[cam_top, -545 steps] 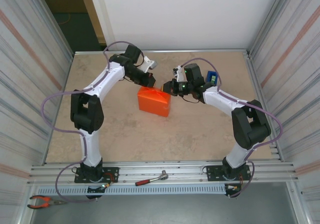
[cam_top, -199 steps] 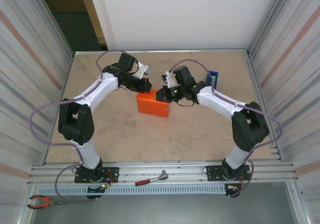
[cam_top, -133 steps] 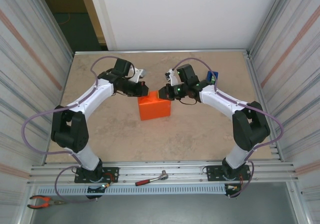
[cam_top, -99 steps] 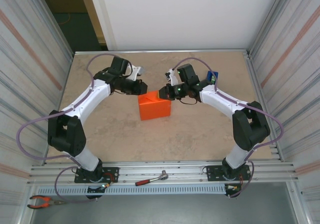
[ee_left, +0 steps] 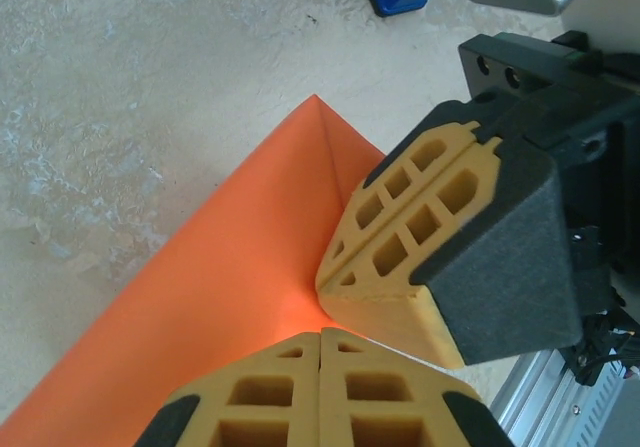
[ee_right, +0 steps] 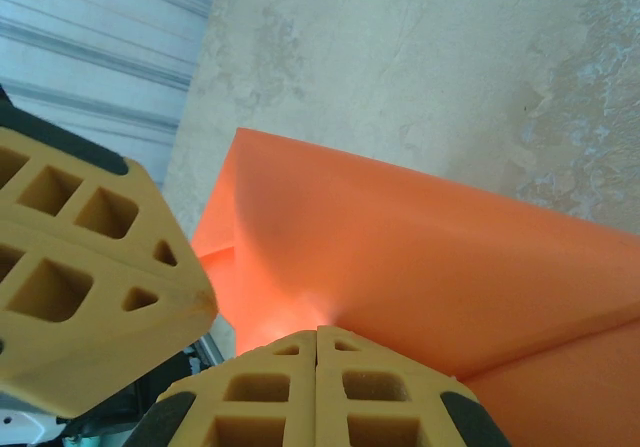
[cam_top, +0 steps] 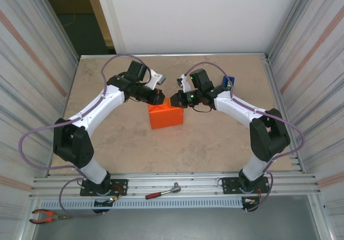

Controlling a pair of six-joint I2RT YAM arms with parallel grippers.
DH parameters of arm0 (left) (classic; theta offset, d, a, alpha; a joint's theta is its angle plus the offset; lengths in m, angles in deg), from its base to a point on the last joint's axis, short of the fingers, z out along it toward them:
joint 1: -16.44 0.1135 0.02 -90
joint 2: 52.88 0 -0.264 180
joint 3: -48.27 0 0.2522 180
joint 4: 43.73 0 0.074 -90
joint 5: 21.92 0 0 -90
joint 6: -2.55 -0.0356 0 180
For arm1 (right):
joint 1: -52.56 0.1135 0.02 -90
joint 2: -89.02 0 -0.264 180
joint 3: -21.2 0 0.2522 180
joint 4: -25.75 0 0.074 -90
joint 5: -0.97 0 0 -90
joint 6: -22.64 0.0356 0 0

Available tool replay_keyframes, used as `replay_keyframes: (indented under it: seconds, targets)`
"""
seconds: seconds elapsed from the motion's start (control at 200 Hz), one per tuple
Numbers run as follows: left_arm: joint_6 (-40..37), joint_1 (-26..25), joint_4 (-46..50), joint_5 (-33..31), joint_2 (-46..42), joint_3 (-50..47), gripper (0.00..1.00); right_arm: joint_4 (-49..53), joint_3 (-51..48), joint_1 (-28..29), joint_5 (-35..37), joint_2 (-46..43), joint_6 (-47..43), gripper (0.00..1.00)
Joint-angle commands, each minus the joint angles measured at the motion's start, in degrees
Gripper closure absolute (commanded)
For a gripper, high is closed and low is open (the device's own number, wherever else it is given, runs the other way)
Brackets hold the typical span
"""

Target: Wrap the gift box in paper

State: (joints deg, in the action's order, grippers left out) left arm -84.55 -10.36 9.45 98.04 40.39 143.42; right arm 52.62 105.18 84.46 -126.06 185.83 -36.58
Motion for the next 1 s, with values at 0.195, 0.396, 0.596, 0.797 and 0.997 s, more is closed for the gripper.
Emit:
replay_keyframes:
  seconds: [0.195,0.396,0.596,0.797,0.997]
  targets:
    - [-3.0,-0.4,2.5,-1.0,1.5,0.7,0.98,8.5,-4.2,-0.5,7.5,3.3,-1.8,1.00]
    - [-3.7,-0.9,2.7,-1.1,1.9,-1.6,0.99,8.2,-4.1,-0.8,6.8,2.7,-1.3,1.00]
    - [-4.4,-2.1,2.8,-2.3,2.1,-3.5,1.00,8.2,-2.3,-1.2,5.5,1.7,-0.2,1.00]
    - [-5.0,-2.8,3.5,-3.5,2.5,-4.2,1.00,7.2,0.0,-3.1,3.8,-1.6,1.8,1.00]
    - [-5.0,-2.9,3.3,-3.9,2.5,-4.8,1.00,5.5,-0.6,-7.2,4.4,-8.9,4.3,0.98]
